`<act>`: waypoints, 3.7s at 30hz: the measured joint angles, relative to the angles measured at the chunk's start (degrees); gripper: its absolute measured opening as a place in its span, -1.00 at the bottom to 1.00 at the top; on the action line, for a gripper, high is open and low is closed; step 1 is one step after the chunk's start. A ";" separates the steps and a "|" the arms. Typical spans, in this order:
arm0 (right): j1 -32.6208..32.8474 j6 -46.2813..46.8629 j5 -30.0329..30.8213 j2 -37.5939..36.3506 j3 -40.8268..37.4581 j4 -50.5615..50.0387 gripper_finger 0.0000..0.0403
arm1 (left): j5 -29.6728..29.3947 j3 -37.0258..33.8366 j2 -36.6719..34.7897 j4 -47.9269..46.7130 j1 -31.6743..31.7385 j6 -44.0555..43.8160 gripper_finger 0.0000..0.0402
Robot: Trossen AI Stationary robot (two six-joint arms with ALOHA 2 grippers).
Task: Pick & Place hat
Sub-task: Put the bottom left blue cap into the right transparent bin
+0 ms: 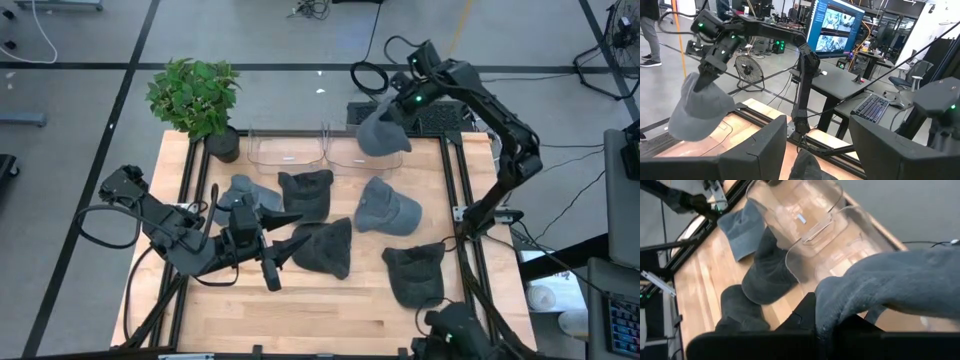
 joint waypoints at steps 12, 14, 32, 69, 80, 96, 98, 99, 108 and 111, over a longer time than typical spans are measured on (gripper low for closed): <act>1.97 3.40 2.72 1.48 -4.16 3.83 -1.00 | 0.00 0.00 0.00 0.02 -0.05 0.19 0.12; 1.95 4.06 2.64 1.32 -5.40 4.31 -1.00 | 0.02 0.00 -0.12 -0.03 -0.05 0.41 0.12; 4.58 11.63 2.93 0.94 -8.57 11.79 -1.00 | 1.34 0.00 -0.39 -0.14 -0.05 0.96 0.12; 1.66 14.08 10.79 -7.67 -16.92 11.33 -0.43 | 3.50 0.00 -0.39 -0.20 -0.07 0.87 0.12; 4.71 5.63 13.30 -12.14 -16.90 13.45 -0.42 | 3.50 0.00 -0.39 0.44 0.02 2.91 0.12; 9.70 -3.10 11.69 -2.19 -16.81 30.00 -0.98 | 3.50 0.00 -0.39 0.48 0.12 2.89 0.12; 10.06 -5.22 11.08 -0.10 -16.87 29.88 -0.99 | 3.48 0.00 -0.39 0.46 0.30 2.67 0.12; 10.36 -6.02 10.78 1.02 -16.90 29.91 -0.99 | 3.48 0.00 -0.39 0.48 0.34 2.41 0.12; 11.97 -10.64 20.51 8.12 -16.83 25.43 -1.00 | 3.50 0.00 -0.39 0.54 1.20 0.55 0.12; 11.87 -10.76 24.30 8.24 -16.83 20.78 -1.00 | 4.48 0.00 -0.42 0.55 1.25 0.69 0.12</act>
